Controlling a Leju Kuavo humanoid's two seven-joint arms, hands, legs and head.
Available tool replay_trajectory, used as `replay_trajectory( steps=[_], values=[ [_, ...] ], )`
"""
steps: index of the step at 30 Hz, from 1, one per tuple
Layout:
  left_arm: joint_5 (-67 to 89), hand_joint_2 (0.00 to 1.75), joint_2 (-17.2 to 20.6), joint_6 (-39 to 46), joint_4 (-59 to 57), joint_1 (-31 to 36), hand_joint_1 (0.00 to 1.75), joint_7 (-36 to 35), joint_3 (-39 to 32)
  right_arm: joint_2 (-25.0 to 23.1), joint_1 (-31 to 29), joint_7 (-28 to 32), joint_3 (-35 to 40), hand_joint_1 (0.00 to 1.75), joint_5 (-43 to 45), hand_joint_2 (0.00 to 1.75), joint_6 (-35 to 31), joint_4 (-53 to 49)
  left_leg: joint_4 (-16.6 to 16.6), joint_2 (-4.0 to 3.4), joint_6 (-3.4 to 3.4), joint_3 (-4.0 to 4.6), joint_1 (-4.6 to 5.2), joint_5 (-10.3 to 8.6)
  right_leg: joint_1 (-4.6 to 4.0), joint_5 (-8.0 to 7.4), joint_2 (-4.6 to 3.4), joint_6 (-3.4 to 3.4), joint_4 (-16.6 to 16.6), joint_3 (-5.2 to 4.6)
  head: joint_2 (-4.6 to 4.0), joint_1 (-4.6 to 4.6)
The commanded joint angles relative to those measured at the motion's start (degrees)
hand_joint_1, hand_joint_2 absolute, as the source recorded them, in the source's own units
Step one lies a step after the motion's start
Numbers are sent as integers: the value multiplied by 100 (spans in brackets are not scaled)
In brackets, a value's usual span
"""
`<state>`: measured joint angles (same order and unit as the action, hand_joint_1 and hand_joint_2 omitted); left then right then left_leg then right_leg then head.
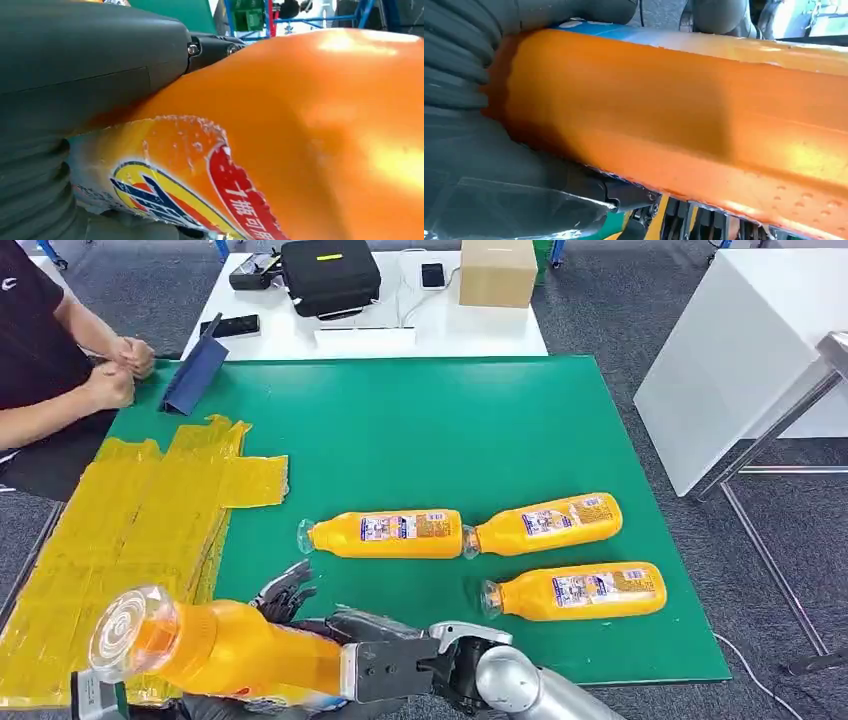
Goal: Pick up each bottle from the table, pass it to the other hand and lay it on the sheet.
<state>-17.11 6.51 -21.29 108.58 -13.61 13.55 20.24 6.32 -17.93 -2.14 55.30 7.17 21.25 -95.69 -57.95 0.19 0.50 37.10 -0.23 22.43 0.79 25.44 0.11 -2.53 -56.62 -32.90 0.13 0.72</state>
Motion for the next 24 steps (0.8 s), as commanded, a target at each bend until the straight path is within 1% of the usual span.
replay_trajectory(
  steps=[1,6,8,11,13,15,18,21,22,23,24],
  values=[
    [-33,175,199,-128,-360,195,175,35,255,-15,-294,-6,345,175,38,175,18,461,5,-3,-3,-22,-3,5,-4,4,-2,9,7,22,0,-2],
    [-33,175,199,-128,-360,195,175,35,255,-15,-294,-6,345,175,38,175,18,461,5,-4,-4,-25,-3,5,-4,4,-3,11,7,25,0,0],
    [-33,175,199,-128,-360,195,175,35,255,-15,-294,-6,345,175,38,175,18,461,4,-2,-2,-11,-1,1,-2,0,-1,6,5,11,0,0],
    [-132,175,167,-234,-373,181,175,85,210,-11,-289,-5,350,175,63,175,27,511,3,-3,-4,-23,-6,6,-7,3,-2,11,7,24,0,0],
    [-172,175,157,-260,-379,174,175,98,197,-10,-280,-2,343,175,75,175,28,538,5,-2,-2,-11,0,1,0,0,-1,5,4,10,0,0],
    [-243,175,140,-270,-388,158,175,116,174,-1,-263,4,330,175,88,175,27,564,5,-4,-4,-27,-5,7,-6,4,-3,11,10,29,0,0],
    [-339,175,92,-241,-382,127,175,125,118,16,-235,8,310,175,98,175,22,594,5,-3,-3,-22,-3,6,-4,4,-2,9,8,24,0,0],
    [-383,175,26,-68,-325,44,175,51,1,108,-12,39,76,175,-23,175,-235,522,6,-3,-3,-26,-4,6,-5,3,-2,10,11,28,0,0],
    [-356,175,-22,71,-276,-34,175,8,-85,213,144,50,-92,175,-275,175,-437,389,6,0,-2,-23,-4,5,-5,3,1,8,10,26,0,0],
    [-306,175,-30,151,-207,-91,175,-33,-143,293,317,90,-300,0,-436,175,-567,251,6,7,-1,-17,-3,2,-4,3,7,6,11,21,0,-2],
    [-223,175,-39,244,-152,-143,175,-60,-233,365,509,88,-533,0,-607,175,-644,83,6,11,-1,-26,-6,6,-7,7,13,9,14,34,0,0]
  ],
)
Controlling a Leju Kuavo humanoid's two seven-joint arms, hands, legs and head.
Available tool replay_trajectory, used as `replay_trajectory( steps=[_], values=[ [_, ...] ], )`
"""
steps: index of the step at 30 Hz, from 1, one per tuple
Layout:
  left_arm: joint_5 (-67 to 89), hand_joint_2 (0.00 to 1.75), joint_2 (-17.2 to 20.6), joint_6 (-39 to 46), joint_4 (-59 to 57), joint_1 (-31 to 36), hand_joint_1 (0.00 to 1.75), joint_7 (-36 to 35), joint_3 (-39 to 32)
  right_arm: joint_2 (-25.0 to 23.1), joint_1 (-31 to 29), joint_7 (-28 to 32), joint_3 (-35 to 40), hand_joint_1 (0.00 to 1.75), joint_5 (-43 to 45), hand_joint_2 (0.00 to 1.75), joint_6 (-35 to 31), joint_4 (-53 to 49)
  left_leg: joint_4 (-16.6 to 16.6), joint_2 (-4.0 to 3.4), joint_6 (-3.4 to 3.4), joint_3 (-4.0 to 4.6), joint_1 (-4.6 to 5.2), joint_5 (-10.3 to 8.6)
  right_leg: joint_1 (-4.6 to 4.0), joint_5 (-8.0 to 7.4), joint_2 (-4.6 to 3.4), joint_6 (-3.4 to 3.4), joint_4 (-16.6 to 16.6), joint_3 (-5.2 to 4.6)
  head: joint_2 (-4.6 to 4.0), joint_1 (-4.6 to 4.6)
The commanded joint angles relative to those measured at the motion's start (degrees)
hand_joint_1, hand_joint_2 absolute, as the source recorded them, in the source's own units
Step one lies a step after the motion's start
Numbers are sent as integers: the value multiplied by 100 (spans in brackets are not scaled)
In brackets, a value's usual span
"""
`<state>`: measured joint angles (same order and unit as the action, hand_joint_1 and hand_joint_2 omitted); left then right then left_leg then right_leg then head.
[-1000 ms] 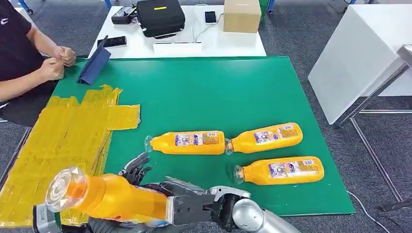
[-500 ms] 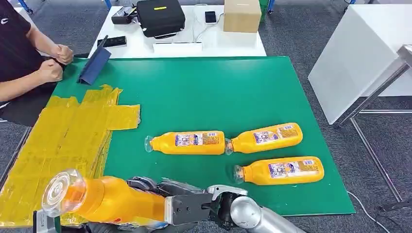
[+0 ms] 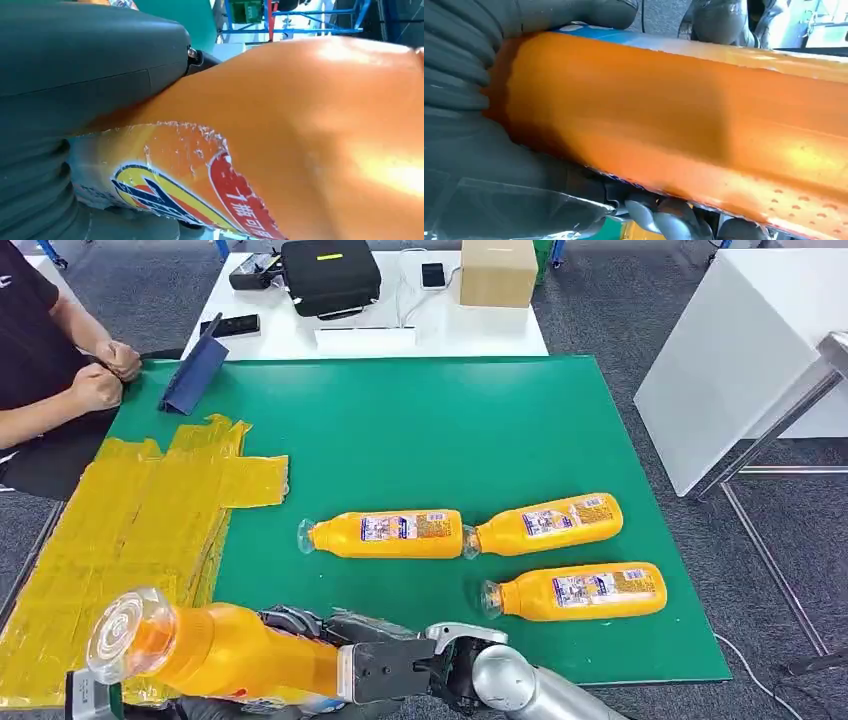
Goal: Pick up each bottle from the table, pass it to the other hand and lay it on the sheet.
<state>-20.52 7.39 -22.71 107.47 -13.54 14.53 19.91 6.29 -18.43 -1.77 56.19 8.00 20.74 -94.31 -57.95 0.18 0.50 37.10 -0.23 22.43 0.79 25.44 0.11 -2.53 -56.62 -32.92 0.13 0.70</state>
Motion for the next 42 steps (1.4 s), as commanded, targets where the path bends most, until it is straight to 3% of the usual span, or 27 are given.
replay_trajectory(
  steps=[1,4,8,11,12,15,36,42],
  values=[
    [427,175,-182,646,36,-205,175,-179,-347,383,737,43,-868,0,-894,0,-749,-218,4,16,0,-15,-5,3,-6,5,17,5,11,23,0,2],
    [1779,175,-364,1430,316,-370,175,-247,-942,865,1514,-51,-1892,0,-1123,0,-1357,-1311,-3,18,1,1,-4,3,-5,6,21,3,4,9,0,2],
    [3362,175,-663,2153,233,-140,175,-374,-1491,853,1979,-109,-2602,0,-1403,0,-1313,-1983,-20,37,2,-17,-9,24,-11,28,44,10,-2,42,0,0],
    [4178,175,-726,2578,-21,110,175,-357,-1690,797,1894,-214,-2634,0,-1449,0,-1250,-2053,-11,41,1,-3,-3,6,-4,14,48,9,-2,17,0,-2],
    [4755,175,-742,2947,-139,210,175,-324,-1738,781,1831,-293,-2587,0,-1475,0,-1232,-2038,-8,34,-1,1,-1,2,-2,14,40,8,-4,-37,0,-4],
    [5567,175,-737,3484,-404,404,175,-278,-1744,819,1674,-391,-2470,0,-1536,0,-1251,-1942,3,4,-2,9,0,1,-4,-7,13,8,8,-4,0,4],
    [5578,175,-745,3492,-432,427,175,-280,-1734,820,1654,-389,-2469,0,-1537,0,-1248,-1922,3,4,-2,-8,-2,-1,-3,0,14,10,7,14,0,2],
    [7790,175,-389,4297,-1338,963,175,-928,-1427,1027,1188,-681,-2289,0,-1569,0,-1192,-1679,7,6,-1,-7,2,-7,1,-3,17,8,7,11,0,2]
  ],
)
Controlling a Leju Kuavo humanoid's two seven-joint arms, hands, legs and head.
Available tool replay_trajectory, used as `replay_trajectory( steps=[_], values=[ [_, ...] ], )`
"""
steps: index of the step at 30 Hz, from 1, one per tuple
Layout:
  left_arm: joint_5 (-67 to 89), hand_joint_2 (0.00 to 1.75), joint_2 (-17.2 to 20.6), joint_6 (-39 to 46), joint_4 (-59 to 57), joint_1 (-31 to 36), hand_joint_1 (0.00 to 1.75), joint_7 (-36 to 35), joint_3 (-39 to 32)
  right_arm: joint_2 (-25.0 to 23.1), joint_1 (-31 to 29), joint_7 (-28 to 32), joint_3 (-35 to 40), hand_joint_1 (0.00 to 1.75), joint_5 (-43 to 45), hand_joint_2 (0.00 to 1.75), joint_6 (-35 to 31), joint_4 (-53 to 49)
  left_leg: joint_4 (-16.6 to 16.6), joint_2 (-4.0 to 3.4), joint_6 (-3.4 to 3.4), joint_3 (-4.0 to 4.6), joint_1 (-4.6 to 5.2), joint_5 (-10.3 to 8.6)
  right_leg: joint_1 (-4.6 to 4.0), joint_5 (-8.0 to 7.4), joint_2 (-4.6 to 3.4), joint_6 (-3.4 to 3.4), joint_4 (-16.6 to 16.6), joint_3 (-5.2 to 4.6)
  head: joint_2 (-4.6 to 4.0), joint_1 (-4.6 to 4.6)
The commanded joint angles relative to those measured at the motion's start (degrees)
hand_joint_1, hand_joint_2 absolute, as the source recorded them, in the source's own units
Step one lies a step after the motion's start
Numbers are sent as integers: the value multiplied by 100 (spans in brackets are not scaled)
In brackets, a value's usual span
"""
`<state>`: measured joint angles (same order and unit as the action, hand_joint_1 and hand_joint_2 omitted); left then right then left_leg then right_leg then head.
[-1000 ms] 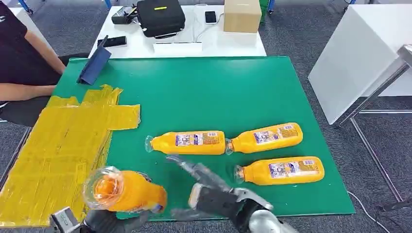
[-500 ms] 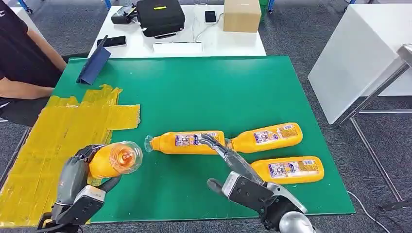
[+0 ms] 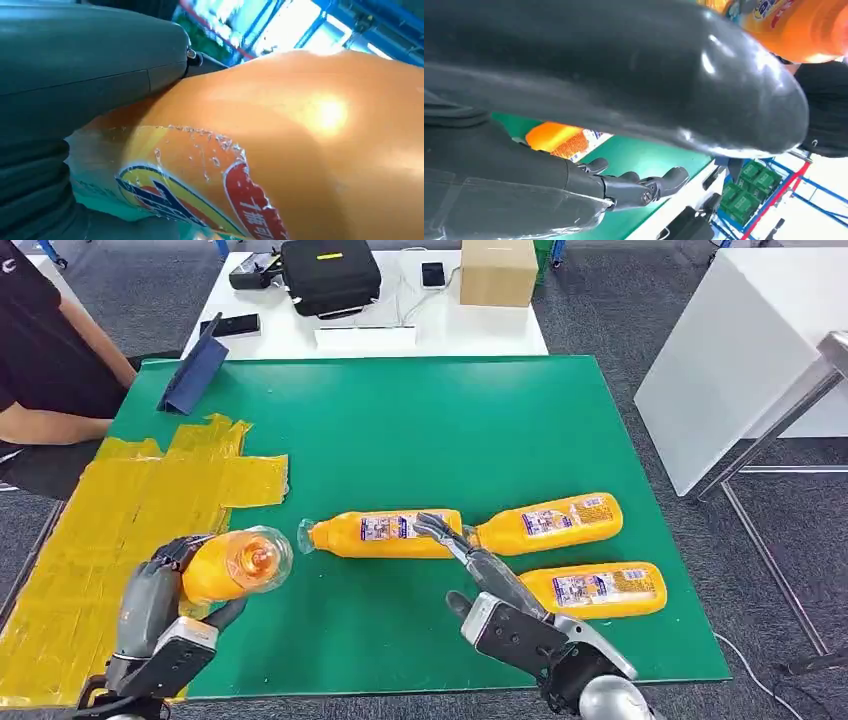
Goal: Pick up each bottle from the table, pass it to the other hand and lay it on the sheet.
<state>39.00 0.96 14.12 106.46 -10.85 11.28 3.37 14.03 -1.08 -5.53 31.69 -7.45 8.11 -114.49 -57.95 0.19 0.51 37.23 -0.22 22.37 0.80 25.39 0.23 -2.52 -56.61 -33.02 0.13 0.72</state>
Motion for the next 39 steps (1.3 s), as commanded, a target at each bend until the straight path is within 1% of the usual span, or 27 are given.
replay_trajectory(
  steps=[1,5,6,7,8,9,10,12,13,16,22,23,24,26,28,31,32,33,34,36,39],
  values=[
    [2115,175,334,548,-1558,897,175,-793,282,298,-713,-418,211,0,-56,0,131,453,8,7,-4,-27,-2,-1,-3,1,7,11,8,30,0,0],
    [2701,175,500,392,-2691,1562,175,-1214,380,342,-1299,-812,333,0,-283,0,303,987,13,2,-2,-26,1,-11,0,-7,1,10,9,26,0,0],
    [3029,175,567,386,-3021,1750,175,-1362,445,331,-1501,-919,376,0,-379,175,363,1194,10,2,4,-19,2,-13,1,-7,1,5,7,19,0,0],
    [3112,175,596,365,-3257,1882,175,-1380,489,325,-1671,-1014,417,0,-422,175,428,1363,13,1,2,-24,0,-18,-1,-14,0,5,10,24,0,-2],
    [3521,175,724,129,-3699,2105,175,-1624,619,345,-2125,-1545,598,0,-860,175,639,1910,14,0,0,-28,-2,-23,-4,-17,-1,9,12,29,0,0],
    [3477,175,728,316,-4116,2292,175,-1596,623,240,-2424,-1467,618,0,-994,175,712,2461,14,-8,3,-27,2,-24,1,-18,-9,5,9,24,0,0],
    [3444,175,739,380,-4268,2367,175,-1584,617,148,-2499,-1404,571,0,-1012,175,745,2717,19,-17,3,-36,0,-31,-2,-30,-17,10,15,31,0,-2],
    [3458,175,756,399,-4301,2390,175,-1601,577,69,-2566,-1363,584,0,-1157,175,797,2988,16,-22,0,-32,-2,-33,-4,-36,-23,16,13,28,0,2],
    [3467,175,774,368,-4257,2381,175,-1600,557,42,-2565,-1369,565,0,-1281,175,793,3042,10,-14,0,-20,-3,-38,-5,-41,-15,2,9,17,0,0],
    [3483,175,842,286,-4106,2320,175,-1608,506,-29,-2555,-1413,490,0,-1378,175,828,3159,7,-5,2,-20,-5,-39,-6,-33,-5,4,7,23,0,-2],
    [3466,175,929,148,-3969,2219,175,-1556,502,-82,-2740,-1508,513,0,-1518,175,1001,3519,-2,-13,-1,-12,-6,-30,-8,-27,-14,6,-2,20,0,0],
    [3452,175,937,114,-3956,2205,175,-1546,512,-101,-2761,-1512,515,0,-1548,175,1027,3579,-1,-10,1,3,-5,-36,-6,-31,-12,1,-2,6,0,-2],
    [3433,175,951,79,-3940,2199,175,-1533,524,-121,-2790,-1512,529,0,-1575,175,1066,3648,-3,-13,-1,-4,-6,-32,-8,-28,-15,5,-3,11,0,2],
    [3422,175,957,70,-3933,2198,175,-1525,526,-127,-2790,-1512,528,0,-1578,175,1068,3664,-2,-7,3,15,-2,-38,-4,-33,-9,-3,-3,-7,0,0],
    [3421,175,967,61,-3916,2195,175,-1521,532,-132,-2789,-1510,536,0,-1585,175,1076,3683,-4,-11,1,4,-7,-34,-9,-30,-13,3,-2,4,0,-2],
    [3320,175,1091,-181,-3844,2200,175,-1401,641,-190,-2821,-1503,574,0,-1624,175,1158,3844,-3,-9,2,12,-5,-36,-7,-32,-11,1,-3,-4,0,0],
    [3230,175,1134,-263,-3789,2186,0,-1327,669,-218,-2828,-1492,591,0,-1635,175,1179,3906,-2,-6,3,17,-2,-39,-3,-32,-8,-2,-4,-9,0,0],
    [3082,175,1188,-537,-3755,2205,0,-1264,696,-260,-2838,-1475,614,0,-1649,175,1196,3997,-4,-9,1,10,-6,-35,-8,-30,-11,3,-3,-1,0,0],
    [3010,0,1242,-667,-3691,2208,0,-1227,736,-290,-2856,-1462,647,0,-1686,175,1213,4077,-3,-5,2,17,-5,-37,-6,-31,-7,0,-3,-7,0,-2],
    [2711,0,1328,-929,-3519,2176,0,-1050,770,-335,-2888,-1421,711,0,-1774,175,1220,4233,-6,-12,-1,5,-9,-31,-10,-27,-14,6,-5,3,0,0],
    [2520,0,1454,-1187,-3238,2132,0,-975,841,-401,-2946,-1376,760,0,-1923,175,1198,4445,-4,-10,1,9,-7,-34,-8,-30,-12,2,-4,0,0,0]
  ],
)
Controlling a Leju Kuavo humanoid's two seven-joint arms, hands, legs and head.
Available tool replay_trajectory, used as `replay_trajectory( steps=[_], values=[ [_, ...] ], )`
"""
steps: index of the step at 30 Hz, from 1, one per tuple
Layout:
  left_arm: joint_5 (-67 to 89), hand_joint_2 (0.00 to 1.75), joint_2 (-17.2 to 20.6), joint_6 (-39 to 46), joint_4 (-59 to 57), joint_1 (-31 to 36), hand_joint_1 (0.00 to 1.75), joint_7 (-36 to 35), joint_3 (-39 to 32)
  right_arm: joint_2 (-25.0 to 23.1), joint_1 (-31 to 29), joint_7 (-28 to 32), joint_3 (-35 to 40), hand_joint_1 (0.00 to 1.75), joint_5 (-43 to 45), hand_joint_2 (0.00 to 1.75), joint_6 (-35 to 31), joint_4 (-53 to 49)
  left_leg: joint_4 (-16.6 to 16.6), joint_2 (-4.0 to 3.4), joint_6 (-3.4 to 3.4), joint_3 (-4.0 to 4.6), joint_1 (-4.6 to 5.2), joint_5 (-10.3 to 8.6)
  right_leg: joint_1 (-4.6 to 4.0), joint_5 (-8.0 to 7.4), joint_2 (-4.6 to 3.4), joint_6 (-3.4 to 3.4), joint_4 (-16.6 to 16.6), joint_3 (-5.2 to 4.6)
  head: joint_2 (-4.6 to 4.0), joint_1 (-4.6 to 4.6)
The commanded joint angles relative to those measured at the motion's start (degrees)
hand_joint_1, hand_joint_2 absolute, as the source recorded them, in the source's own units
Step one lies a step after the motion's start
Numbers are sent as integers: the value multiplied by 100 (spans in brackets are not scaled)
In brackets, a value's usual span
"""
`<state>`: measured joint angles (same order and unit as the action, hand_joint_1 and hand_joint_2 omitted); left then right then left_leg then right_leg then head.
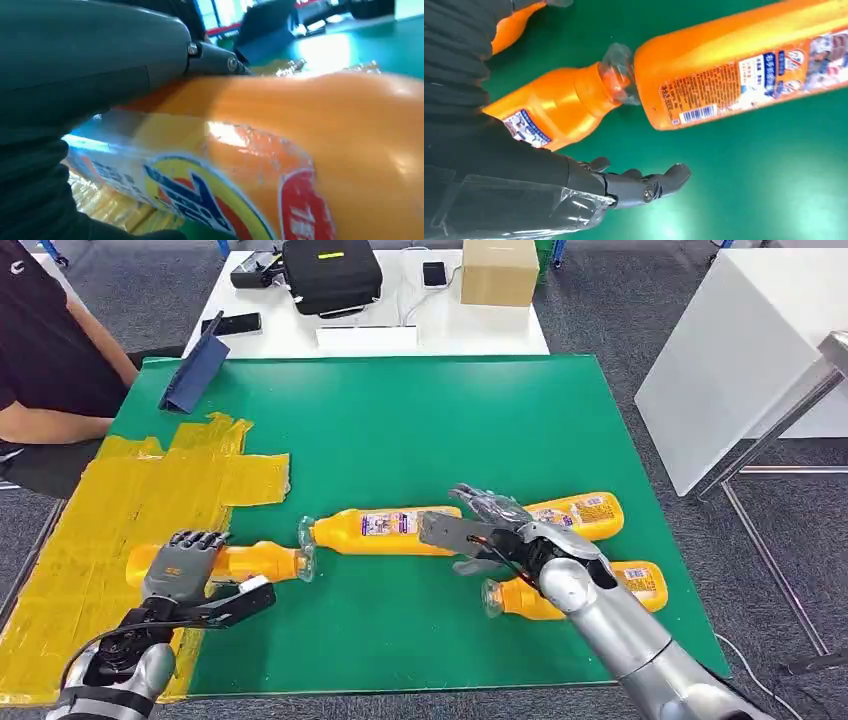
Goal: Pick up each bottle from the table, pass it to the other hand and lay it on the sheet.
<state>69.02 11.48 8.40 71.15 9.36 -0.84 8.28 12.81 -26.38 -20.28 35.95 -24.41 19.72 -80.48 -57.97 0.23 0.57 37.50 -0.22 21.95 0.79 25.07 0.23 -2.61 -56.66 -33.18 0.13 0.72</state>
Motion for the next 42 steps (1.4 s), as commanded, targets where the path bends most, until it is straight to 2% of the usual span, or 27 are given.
replay_trajectory(
  steps=[1,5,8,12,20,24,27,32,37,42],
  values=[
    [-536,0,422,-646,373,87,0,258,357,-297,-425,110,334,0,-250,175,33,1085,-5,-16,-6,-20,-8,10,-9,4,-15,13,-1,17,0,0],
    [-977,0,416,-836,907,-58,0,340,340,-398,-480,170,399,0,-518,175,25,1311,-8,-15,-5,-18,-9,12,-11,5,-14,12,-1,17,0,0],
    [-1629,0,79,-820,1402,-294,0,468,79,-488,-463,167,431,0,-798,175,-71,1394,-4,-16,-3,-15,-6,10,-7,3,-15,9,2,14,0,0],
    [-1965,0,-188,-720,1924,-564,0,495,-34,-569,-482,132,515,0,-1261,175,-269,1399,-5,-16,-3,-20,-5,13,-6,6,-15,10,0,20,0,-2],
    [-2058,0,-225,-703,2013,-611,0,535,-66,-603,-505,122,516,0,-1372,175,-298,1403,-1,-7,-4,-11,-3,5,-4,2,-6,9,0,9,0,0],
    [-2683,0,-619,-732,2648,-932,0,702,-189,-831,-572,66,595,0,-2070,175,-517,1443,-3,-14,-1,-5,-3,6,-4,0,-13,5,1,2,0,0],
    [-2918,0,-727,-785,2897,-1052,0,722,-175,-946,-574,57,595,0,-2291,175,-545,1496,-8,-24,-1,-18,-4,17,-5,6,-23,8,-1,15,0,0],
    [-3428,0,-837,-953,3149,-1168,0,854,-171,-1142,-561,156,590,0,-2495,175,-454,1777,-1,-13,-2,-7,-2,6,-3,1,-12,6,1,5,0,-2],
    [-3793,0,-911,-1011,3524,-1353,0,943,-74,-1426,-599,280,715,0,-2776,175,-600,2587,0,-17,-4,-18,-5,9,-7,2,-16,9,4,14,0,0],
    [-3836,0,-916,-976,3573,-1384,0,992,-41,-1491,-620,296,657,0,-2799,175,-666,2776,-1,-11,-3,-17,-5,10,-6,5,-10,9,2,15,0,0]
  ],
)
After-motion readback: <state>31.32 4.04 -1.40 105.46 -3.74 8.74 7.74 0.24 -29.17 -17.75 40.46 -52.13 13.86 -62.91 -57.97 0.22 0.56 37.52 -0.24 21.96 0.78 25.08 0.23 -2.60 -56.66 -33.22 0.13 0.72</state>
